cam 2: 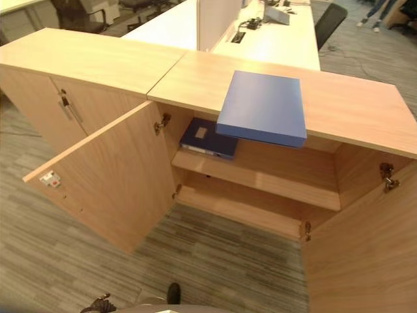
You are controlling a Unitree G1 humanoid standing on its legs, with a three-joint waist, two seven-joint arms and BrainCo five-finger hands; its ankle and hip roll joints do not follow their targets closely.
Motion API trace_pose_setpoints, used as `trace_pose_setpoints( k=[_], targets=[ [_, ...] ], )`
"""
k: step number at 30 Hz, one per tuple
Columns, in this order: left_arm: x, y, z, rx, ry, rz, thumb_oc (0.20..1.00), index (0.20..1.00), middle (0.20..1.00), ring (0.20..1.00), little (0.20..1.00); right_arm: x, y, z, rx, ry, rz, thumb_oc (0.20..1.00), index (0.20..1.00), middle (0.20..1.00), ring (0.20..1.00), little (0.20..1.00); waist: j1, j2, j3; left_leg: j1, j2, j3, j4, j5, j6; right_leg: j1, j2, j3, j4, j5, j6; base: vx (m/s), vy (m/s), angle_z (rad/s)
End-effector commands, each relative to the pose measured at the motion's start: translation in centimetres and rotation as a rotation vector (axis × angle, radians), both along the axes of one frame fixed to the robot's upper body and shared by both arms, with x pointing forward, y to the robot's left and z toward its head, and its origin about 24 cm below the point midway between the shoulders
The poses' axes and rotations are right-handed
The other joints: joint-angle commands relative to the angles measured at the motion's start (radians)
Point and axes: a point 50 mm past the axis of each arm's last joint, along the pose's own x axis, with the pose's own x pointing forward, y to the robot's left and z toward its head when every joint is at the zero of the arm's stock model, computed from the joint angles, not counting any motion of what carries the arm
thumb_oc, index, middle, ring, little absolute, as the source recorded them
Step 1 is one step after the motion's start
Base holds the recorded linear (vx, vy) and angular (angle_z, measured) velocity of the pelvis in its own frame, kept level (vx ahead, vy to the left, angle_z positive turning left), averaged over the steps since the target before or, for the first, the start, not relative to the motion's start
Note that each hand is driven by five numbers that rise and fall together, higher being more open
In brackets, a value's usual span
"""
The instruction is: Put the empty folder in the office cabinet
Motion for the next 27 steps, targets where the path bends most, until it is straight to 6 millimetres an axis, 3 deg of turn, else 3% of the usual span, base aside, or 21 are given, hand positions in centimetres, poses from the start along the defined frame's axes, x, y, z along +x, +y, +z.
trace_pose_setpoints(
  k=[1,3,7,8,9,10,11,13,16,20,27],
  targets=[
    [-2.0,0.9,0.0,0.008,0.06,0.055,1.0,1.0,1.0,1.0,1.0,1.8,0.4,0.3,0.014,-0.053,0.06,1.0,1.0,1.0,1.0,1.0,0.033,-0.004,0.002,-0.001,-0.053,-0.049,0.013,-0.074,-0.001,-0.043,-0.166,-0.058,0.036,0.237,0.016,0.17,0.229,-0.59],
    [-2.0,1.1,0.0,0.009,0.058,0.056,1.0,1.0,1.0,1.0,1.0,2.4,1.3,0.2,0.039,-0.075,0.077,1.0,1.0,1.0,1.0,1.0,0.03,-0.008,0.011,0.038,-0.052,-0.032,0.013,-0.11,-0.003,-0.054,-0.182,-0.098,0.091,0.232,0.028,0.13,0.158,-0.3],
    [-1.9,0.9,0.0,0.004,0.069,0.002,1.0,1.0,1.0,1.0,1.0,3.5,1.7,0.4,0.056,-0.105,0.088,1.0,1.0,1.0,1.0,1.0,0.02,0.01,0.024,0.055,-0.035,-0.006,0.013,-0.124,-0.008,-0.088,-0.125,-0.155,0.023,0.191,0.023,0.06,0.018,-0.12],
    [-1.9,0.9,0.0,0.004,0.069,0.002,1.0,1.0,1.0,1.0,1.0,3.5,1.7,0.4,0.056,-0.105,0.088,1.0,1.0,1.0,1.0,1.0,0.02,0.011,0.025,0.056,-0.033,-0.006,0.013,-0.124,-0.009,-0.087,-0.123,-0.156,0.021,0.191,0.022,0.08,-0.044,-0.13],
    [-1.9,0.5,-0.2,-0.006,0.087,-0.045,1.0,1.0,1.0,1.0,1.0,3.6,1.5,0.5,0.055,-0.108,0.069,1.0,1.0,1.0,1.0,1.0,0.005,0.022,0.036,0.075,-0.023,0.0,0.013,-0.134,-0.015,-0.122,-0.066,-0.145,-0.046,0.186,0.023,0.09,-0.061,-0.2],
    [-1.8,0.3,-0.2,-0.01,0.086,-0.058,1.0,1.0,1.0,1.0,1.0,3.6,1.5,0.5,0.055,-0.106,0.06,1.0,1.0,1.0,1.0,1.0,-0.004,0.024,0.043,0.083,-0.022,-0.002,0.013,-0.137,-0.016,-0.139,-0.043,-0.132,-0.076,0.19,0.027,0.09,-0.06,-0.28],
    [-1.8,0.3,-0.2,-0.011,0.086,-0.058,1.0,1.0,1.0,1.0,1.0,3.6,1.4,0.5,0.055,-0.107,0.06,1.0,1.0,1.0,1.0,1.0,-0.003,0.025,0.043,0.083,-0.021,-0.002,0.013,-0.137,-0.016,-0.138,-0.041,-0.132,-0.077,0.191,0.026,0.01,-0.048,-0.18],
    [-1.1,0.0,-0.2,-0.03,0.067,-0.08,1.0,1.0,1.0,1.0,1.0,3.2,1.3,0.4,0.053,-0.093,0.035,1.0,1.0,1.0,1.0,1.0,-0.027,0.015,0.072,0.093,-0.022,-0.007,0.013,-0.125,-0.017,-0.202,0.016,-0.083,-0.144,0.237,0.024,0.08,-0.11,-0.04],
    [-0.9,-0.3,-0.3,-0.048,0.067,-0.104,1.0,1.0,1.0,1.0,1.0,2.4,1.0,0.2,0.047,-0.064,0.022,1.0,1.0,1.0,1.0,1.0,-0.033,0.002,0.071,0.099,-0.024,-0.015,0.013,-0.131,-0.02,-0.172,0.038,-0.074,-0.204,0.242,0.027,0.14,-0.137,0.22],
    [-1.6,-0.6,-0.4,-0.07,0.095,-0.122,1.0,1.0,1.0,1.0,1.0,0.9,0.4,0.1,0.024,-0.009,0.032,1.0,1.0,1.0,1.0,1.0,-0.044,-0.009,0.032,0.097,0.019,-0.018,0.013,-0.128,-0.041,-0.123,0.09,-0.082,-0.271,0.229,0.013,0.15,-0.185,0.17],
    [-2.1,-0.6,-0.5,-0.063,0.127,-0.154,1.0,1.0,1.0,1.0,1.0,0.8,0.3,0.1,0.019,-0.008,0.056,1.0,1.0,1.0,1.0,1.0,-0.058,-0.012,0.01,0.128,0.114,-0.012,0.025,-0.128,-0.093,-0.08,0.164,-0.07,-0.287,0.17,-0.023,0.14,-0.215,-0.04]
  ],
)
